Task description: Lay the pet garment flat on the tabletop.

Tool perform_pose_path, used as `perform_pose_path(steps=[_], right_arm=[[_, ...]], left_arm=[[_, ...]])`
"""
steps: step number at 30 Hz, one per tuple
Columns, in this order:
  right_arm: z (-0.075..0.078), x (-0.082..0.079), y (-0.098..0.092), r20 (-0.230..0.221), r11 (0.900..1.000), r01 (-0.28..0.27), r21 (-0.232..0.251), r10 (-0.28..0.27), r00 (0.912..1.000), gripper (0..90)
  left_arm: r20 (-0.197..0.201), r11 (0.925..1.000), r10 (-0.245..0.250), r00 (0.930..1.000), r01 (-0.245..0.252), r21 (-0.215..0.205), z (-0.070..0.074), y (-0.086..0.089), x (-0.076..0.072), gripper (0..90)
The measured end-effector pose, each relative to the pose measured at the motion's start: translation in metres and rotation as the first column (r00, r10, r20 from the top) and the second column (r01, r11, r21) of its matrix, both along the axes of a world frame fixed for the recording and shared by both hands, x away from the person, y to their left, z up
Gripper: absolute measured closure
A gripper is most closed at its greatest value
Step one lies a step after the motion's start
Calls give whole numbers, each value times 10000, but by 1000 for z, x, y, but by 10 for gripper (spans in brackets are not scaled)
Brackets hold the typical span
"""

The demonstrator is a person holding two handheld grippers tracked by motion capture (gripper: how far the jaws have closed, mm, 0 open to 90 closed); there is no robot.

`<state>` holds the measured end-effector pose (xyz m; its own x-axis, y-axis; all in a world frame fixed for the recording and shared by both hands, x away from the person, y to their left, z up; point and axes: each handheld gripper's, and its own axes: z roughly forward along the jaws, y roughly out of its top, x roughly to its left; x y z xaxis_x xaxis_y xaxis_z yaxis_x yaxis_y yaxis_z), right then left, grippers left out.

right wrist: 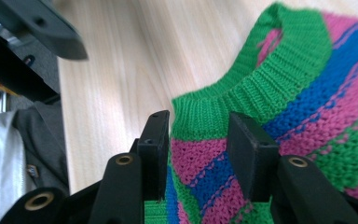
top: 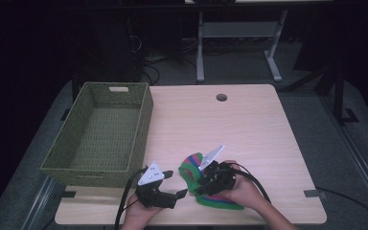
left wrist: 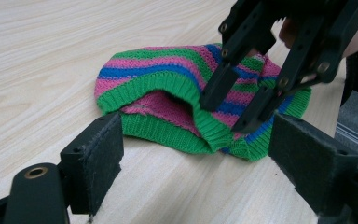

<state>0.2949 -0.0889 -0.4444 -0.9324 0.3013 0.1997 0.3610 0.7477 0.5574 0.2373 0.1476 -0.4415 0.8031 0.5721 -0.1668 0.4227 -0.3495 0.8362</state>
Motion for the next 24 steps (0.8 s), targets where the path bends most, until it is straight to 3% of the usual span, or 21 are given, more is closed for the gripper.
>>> perform_pose_path(steps=[11,24], right_arm=[[-6,-8,2,748,9996,142,-244,-123,9971,681],[-7,-5,-2,402,9992,409,7,-409,9984,826]], left_arm=[[-6,10000,6,10000,-6,-5,-1,-1,0,176],[-39,10000,67,10000,-67,-28,-1,-1,0,176]])
